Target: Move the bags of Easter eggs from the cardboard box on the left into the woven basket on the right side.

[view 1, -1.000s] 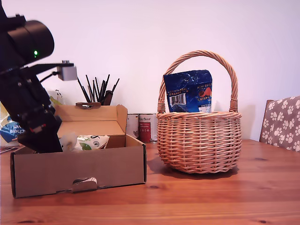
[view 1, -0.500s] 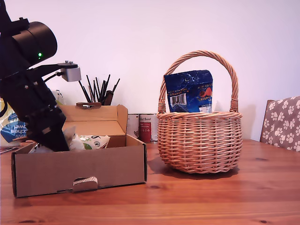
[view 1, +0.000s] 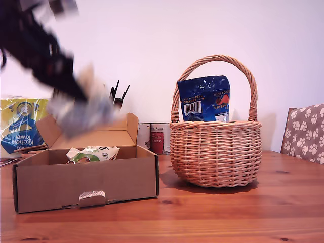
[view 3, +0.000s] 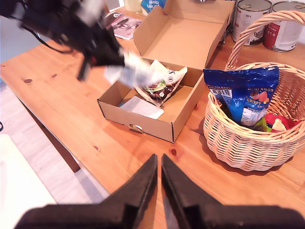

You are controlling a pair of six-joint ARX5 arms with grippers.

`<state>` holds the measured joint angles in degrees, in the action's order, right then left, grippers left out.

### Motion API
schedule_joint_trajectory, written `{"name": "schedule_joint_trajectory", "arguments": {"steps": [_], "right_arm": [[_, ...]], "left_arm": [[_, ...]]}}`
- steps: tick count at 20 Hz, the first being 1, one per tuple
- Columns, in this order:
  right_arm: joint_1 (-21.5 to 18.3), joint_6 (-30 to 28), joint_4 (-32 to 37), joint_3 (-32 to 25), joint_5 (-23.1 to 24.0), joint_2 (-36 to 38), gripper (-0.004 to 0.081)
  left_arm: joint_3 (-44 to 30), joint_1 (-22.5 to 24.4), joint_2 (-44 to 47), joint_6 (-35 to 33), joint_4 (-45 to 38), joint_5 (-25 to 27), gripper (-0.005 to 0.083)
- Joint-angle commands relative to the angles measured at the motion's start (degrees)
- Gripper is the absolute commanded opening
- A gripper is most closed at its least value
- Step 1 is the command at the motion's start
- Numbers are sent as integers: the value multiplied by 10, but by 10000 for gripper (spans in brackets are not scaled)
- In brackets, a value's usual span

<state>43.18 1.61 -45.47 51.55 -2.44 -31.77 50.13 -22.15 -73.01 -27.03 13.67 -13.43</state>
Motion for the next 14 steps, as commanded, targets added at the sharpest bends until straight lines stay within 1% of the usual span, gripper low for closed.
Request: {"name": "schedule_joint_trajectory", "arguments": {"steps": [1, 2, 3, 4, 6, 10, 14], "right_arm": [[-1, -1, 8, 3, 0, -2, -13], [-1, -1, 11, 3, 0, -2, -13], [-1, -1, 14, 3, 0, -2, -13], [-1, -1, 16, 3, 0, -2, -13], [-1, -1, 16, 3, 0, -2, -13], [-1, -1, 16, 3, 1, -3, -13], [-1, 1, 15, 3, 1, -3, -13]], "left_arm": [[4, -2, 6, 74, -35, -14, -23], [4, -7, 11, 106, -58, -30, -23], [4, -14, 11, 119, -78, -55, -23], [4, -24, 10, 121, -94, -79, -23], [4, -53, 2, 122, -127, -103, -23], [4, -110, -13, 130, -201, -136, -24], [4, -152, -49, 138, -275, -135, -24]]}}
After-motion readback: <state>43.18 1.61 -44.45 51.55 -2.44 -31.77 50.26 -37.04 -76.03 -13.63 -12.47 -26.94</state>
